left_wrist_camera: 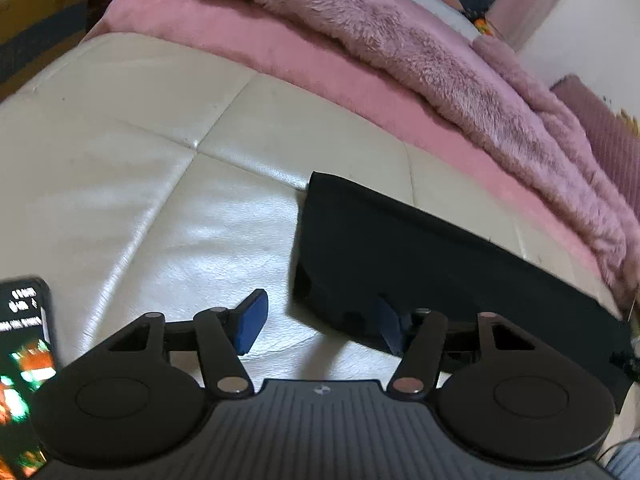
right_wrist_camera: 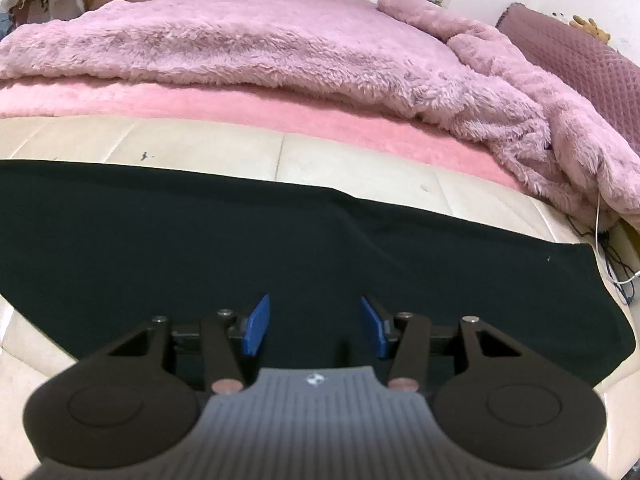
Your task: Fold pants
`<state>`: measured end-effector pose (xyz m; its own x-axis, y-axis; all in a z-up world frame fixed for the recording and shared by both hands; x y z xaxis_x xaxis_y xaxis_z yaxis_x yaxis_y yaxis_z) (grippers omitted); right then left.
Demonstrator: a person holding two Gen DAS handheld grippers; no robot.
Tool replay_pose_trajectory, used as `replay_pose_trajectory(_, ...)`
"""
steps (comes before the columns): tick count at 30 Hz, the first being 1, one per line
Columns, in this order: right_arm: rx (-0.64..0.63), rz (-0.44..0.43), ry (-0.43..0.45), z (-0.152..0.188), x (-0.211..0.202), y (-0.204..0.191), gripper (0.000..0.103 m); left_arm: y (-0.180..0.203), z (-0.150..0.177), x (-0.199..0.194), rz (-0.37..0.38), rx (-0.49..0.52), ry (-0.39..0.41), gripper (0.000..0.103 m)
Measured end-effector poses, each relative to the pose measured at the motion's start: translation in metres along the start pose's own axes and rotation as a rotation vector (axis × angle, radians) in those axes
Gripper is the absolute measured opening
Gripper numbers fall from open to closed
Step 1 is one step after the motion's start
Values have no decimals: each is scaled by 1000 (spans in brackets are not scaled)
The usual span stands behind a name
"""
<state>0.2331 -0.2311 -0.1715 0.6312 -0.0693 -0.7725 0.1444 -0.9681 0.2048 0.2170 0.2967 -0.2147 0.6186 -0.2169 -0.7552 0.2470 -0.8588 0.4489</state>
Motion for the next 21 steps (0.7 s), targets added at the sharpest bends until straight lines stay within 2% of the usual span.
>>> replay_pose_trajectory(3,-14,-6,15,-2,-3,-3,46,-1,-3,1,36,-64,2,63)
replay_pose_trajectory(5,-19,-14,30,-4,-5,-4,46,-2,-2,5,67,-124,-11,51)
replay_pose_trajectory(7,-17,-18,39,-5,-6,-5,46,-5,0,10,83,-198,-33,15)
replay_pose_trajectory(9,-12,-22,44,-6,-6,-6,46,-10,3,15,76,-270,-32,7)
replay_pose_trajectory(13,-13,-41,61,-5,-8,-8,46,-10,3,13,69,-358,5,4)
replay_pose_trajectory(17,4,-57,71,-1,-8,-3,46,14,-5,-2,37,-315,96,4)
replay_pose_trajectory(21,19,-81,74,1,-9,1,45,66,-17,-24,22,-197,182,4)
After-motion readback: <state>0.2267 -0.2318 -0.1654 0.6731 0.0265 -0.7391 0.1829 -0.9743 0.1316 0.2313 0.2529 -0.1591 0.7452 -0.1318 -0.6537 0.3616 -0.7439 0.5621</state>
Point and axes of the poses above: each gripper's, at about its wrist camera, not at the fingertips, and x roughly the way its jaws point, y to its right, z to its underside, the point moved 6 cm from there along x, roughly the way its jaws point, and after that the axes turned 5 degrees about -x, right-handed, at the moved point
